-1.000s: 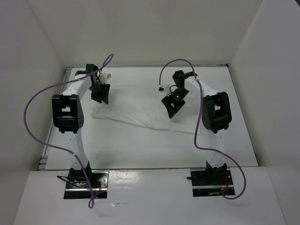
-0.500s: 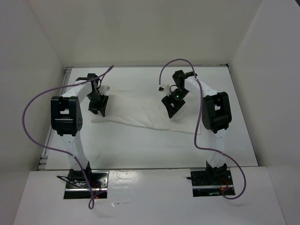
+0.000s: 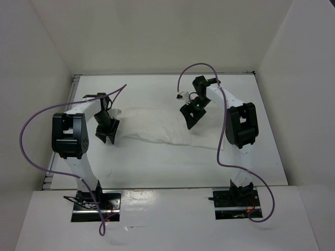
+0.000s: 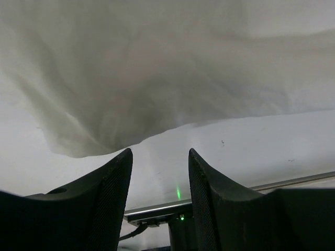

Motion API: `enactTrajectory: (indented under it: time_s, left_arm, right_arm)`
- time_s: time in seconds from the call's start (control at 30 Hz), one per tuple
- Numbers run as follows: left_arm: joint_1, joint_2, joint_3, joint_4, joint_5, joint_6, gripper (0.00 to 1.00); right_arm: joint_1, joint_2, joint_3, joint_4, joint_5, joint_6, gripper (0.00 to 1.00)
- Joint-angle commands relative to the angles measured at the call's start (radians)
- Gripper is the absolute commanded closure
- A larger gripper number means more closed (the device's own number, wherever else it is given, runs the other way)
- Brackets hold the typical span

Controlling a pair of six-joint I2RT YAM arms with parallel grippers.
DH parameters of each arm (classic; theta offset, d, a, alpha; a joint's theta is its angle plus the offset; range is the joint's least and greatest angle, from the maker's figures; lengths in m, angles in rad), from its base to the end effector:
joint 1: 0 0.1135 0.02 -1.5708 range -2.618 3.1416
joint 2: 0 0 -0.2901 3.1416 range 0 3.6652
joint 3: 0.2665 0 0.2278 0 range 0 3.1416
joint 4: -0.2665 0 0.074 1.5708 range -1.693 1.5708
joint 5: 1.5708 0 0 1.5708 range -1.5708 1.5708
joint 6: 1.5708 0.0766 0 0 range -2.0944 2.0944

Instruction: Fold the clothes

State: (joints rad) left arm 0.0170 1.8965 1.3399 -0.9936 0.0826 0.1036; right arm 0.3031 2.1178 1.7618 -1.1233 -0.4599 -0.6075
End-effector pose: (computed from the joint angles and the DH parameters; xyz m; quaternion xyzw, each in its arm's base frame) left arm 0.3343 -0.0006 0.1729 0.0437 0.9981 -0.0406 0.0128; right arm 0.3819 0.1551 0.1989 -0.4371 0.8690 0.2183 0.0785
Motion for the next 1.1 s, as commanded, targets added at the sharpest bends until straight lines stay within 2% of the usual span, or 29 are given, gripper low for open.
enactTrajectory:
  time_s: [0.0, 0.17, 0.3, 0.53, 0.87, 1.07]
  left_arm:
    - [0.001, -0.036, -0.039, -0.025, 0.003, 0.021, 0.46]
    - [0.001, -0.103, 0.014, -0.036, 0.062, 0.054, 0.47]
    - [0.001, -0.112, 0.123, -0.013, 0.130, 0.024, 0.47]
    - [-0.009, 0.018, 0.223, 0.068, 0.170, -0.033, 0.50]
    - [-0.101, 0.147, 0.286, 0.124, 0.171, -0.070, 0.50]
    - [-0.135, 0.136, 0.269, 0.115, 0.148, -0.070, 0.50]
  right_arm:
    - [-0.004, 0.004, 0.038, -0.006, -0.022, -0.011, 0.25]
    - [-0.004, -0.005, 0.015, 0.005, -0.022, -0.011, 0.25]
    - [-0.004, -0.015, 0.015, 0.014, -0.013, -0.011, 0.25]
    - [-0.004, -0.024, 0.005, 0.014, -0.002, 0.008, 0.25]
    - [-0.004, -0.055, -0.022, 0.023, 0.026, 0.017, 0.25]
    - [-0.004, -0.073, -0.042, 0.033, 0.044, 0.026, 0.24]
